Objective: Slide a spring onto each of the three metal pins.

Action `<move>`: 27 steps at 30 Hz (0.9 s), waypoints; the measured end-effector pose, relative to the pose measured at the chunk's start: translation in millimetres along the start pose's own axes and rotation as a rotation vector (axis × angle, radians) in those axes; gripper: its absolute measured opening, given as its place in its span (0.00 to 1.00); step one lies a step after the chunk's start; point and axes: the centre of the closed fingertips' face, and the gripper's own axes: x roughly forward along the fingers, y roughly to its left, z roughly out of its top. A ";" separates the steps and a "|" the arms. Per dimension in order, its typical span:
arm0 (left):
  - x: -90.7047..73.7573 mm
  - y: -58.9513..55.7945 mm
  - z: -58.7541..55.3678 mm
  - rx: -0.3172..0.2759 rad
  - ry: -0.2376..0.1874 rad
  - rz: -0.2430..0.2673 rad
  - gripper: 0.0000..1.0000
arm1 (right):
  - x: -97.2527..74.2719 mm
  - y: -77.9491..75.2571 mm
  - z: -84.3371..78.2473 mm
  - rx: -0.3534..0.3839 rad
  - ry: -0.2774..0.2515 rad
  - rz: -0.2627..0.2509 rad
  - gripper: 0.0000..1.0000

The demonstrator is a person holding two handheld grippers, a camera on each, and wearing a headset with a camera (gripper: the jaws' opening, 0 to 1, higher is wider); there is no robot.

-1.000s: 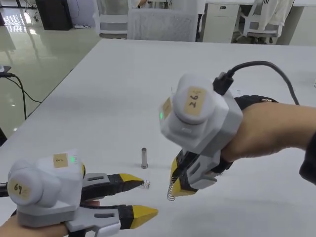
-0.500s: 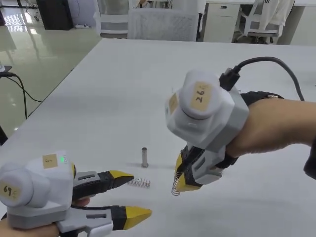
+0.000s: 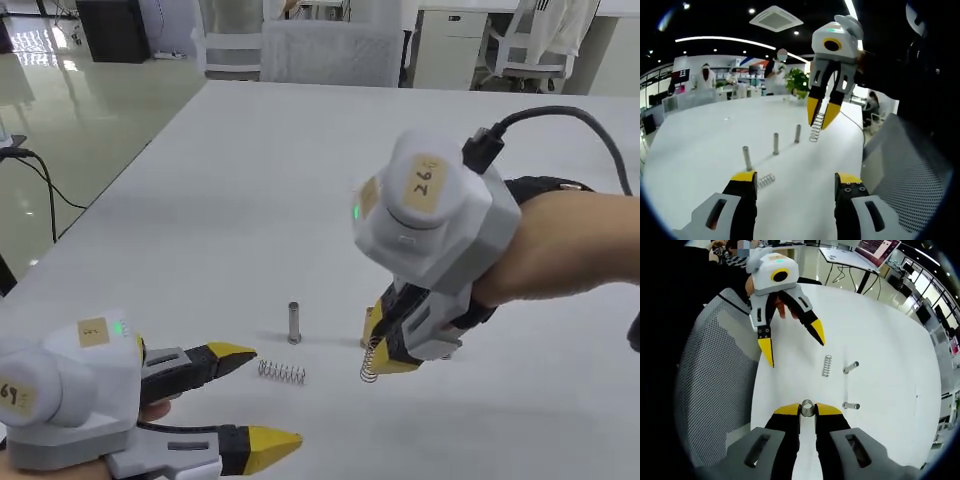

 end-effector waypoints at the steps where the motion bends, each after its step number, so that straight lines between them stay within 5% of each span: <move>1: -0.3 1.5 0.3 -0.001 -0.003 0.008 0.60 | -0.8 -1.3 -0.5 0.003 0.001 -0.003 0.08; 13: -4.9 3.5 -2.8 -0.007 -0.002 0.026 0.65 | -14.0 -32.9 -6.4 0.025 0.017 -0.068 0.08; 27: -7.2 5.7 -3.7 -0.008 0.001 0.043 0.69 | -10.0 -75.3 -11.8 0.047 0.047 -0.115 0.08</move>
